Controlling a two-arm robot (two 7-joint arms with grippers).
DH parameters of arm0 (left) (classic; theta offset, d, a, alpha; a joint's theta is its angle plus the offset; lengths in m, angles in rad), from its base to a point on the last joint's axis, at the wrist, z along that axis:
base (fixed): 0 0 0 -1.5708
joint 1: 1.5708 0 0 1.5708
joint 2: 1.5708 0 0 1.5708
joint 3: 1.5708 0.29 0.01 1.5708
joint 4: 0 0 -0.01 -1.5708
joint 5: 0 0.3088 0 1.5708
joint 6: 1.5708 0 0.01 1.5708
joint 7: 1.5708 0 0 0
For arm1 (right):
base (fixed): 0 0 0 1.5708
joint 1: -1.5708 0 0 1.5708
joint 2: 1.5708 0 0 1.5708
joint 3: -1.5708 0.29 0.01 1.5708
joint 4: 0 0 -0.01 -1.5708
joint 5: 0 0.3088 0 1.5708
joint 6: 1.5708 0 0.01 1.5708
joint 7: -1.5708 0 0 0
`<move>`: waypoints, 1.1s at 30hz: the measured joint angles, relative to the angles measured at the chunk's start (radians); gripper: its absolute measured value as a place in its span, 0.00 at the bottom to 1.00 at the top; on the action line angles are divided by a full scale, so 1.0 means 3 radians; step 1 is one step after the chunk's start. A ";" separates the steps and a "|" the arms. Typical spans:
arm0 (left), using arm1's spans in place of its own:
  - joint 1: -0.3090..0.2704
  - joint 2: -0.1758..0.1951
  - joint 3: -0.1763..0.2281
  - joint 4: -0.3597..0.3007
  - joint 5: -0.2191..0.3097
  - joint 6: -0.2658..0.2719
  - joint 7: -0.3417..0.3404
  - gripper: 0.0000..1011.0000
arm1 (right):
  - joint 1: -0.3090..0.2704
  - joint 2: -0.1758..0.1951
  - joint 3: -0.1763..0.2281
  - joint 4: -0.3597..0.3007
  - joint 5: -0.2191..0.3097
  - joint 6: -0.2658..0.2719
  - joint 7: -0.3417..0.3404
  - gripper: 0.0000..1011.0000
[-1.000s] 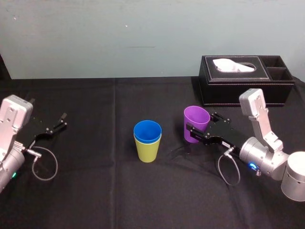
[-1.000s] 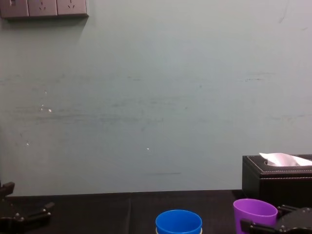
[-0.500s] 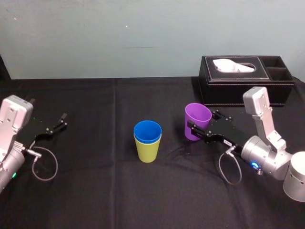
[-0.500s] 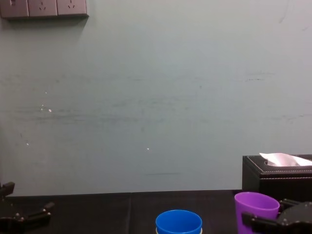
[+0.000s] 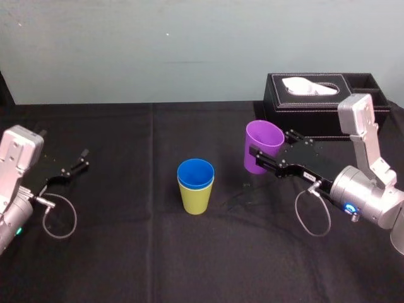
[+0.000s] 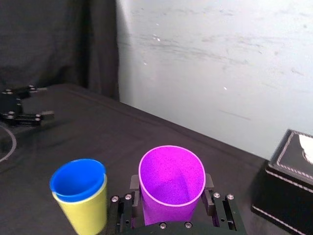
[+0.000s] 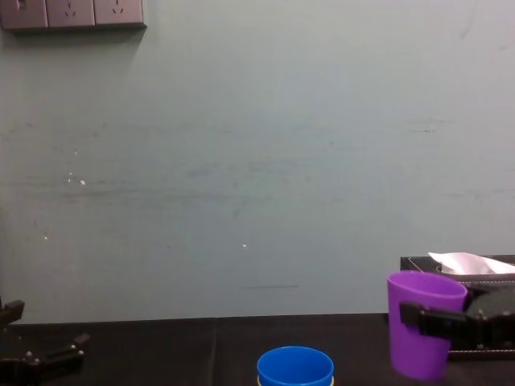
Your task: Stack the three plastic cups sequentially using one hand.
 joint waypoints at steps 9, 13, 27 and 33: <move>0.0000 0.0000 0.0000 0.0000 0.0000 0.0000 0.0000 1.00 | -0.0042 0.0132 -0.0065 -0.0429 0.0018 0.0170 -0.0034 0.73; 0.0000 0.0000 0.0000 0.0000 0.0000 0.0000 0.0000 1.00 | -0.0020 0.0154 -0.0119 -0.0540 0.0012 0.0213 -0.0049 0.73; 0.0000 0.0000 0.0000 0.0000 0.0000 0.0000 0.0000 1.00 | 0.0076 0.0131 -0.0296 -0.0662 0.0038 0.0286 -0.0033 0.73; 0.0000 0.0000 0.0000 0.0000 0.0000 0.0000 0.0000 1.00 | 0.0117 0.0099 -0.0411 -0.0671 0.0018 0.0298 -0.0031 0.73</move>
